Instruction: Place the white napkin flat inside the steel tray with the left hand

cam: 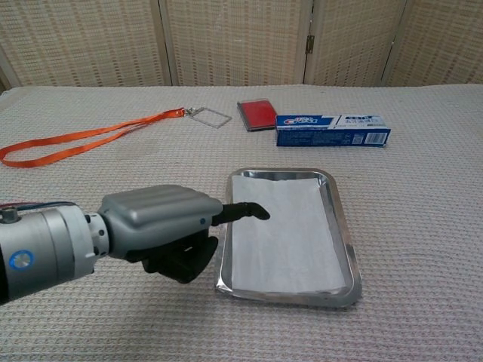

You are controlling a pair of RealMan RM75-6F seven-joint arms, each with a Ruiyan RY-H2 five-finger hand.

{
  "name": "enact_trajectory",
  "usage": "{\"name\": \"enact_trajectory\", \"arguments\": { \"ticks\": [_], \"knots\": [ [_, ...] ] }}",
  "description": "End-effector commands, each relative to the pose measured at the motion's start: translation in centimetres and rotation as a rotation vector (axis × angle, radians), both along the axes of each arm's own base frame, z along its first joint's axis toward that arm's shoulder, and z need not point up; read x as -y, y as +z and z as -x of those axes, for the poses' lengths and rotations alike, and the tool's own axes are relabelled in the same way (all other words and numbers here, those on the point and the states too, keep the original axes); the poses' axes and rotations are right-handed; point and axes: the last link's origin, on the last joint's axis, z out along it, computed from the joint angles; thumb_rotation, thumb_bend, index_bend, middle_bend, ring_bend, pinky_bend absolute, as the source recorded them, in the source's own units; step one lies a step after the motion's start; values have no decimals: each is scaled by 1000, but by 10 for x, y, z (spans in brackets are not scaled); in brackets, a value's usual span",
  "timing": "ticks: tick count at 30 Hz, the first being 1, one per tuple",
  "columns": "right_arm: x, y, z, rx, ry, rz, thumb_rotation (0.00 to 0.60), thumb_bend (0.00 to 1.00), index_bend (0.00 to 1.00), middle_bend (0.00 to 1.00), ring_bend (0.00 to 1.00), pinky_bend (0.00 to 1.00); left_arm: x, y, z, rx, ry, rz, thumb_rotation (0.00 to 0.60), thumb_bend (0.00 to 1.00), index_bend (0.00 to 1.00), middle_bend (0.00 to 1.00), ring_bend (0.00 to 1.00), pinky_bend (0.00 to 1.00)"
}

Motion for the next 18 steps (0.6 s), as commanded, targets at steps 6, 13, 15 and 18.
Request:
{"name": "enact_trajectory", "arguments": {
  "ticks": [6,13,15,18],
  "knots": [
    [6,-23,-6,-43,8,-82,600,400,0,0,0,0,0,95,70,15,155,-383,600,546,0,468,311,319],
    [10,-42,-10,-88,5,-126,600,399,0,0,0,0,22,150,112,-38,281,-666,600,355,0,58,0,0],
    [13,-50,-10,-111,-9,-131,600,400,0,0,0,0,45,175,137,-62,387,-795,600,355,0,40,0,0],
    [16,-57,-12,-126,-13,-136,600,400,0,0,0,0,67,187,153,-76,453,-849,600,355,0,26,0,0]
  ]
}}
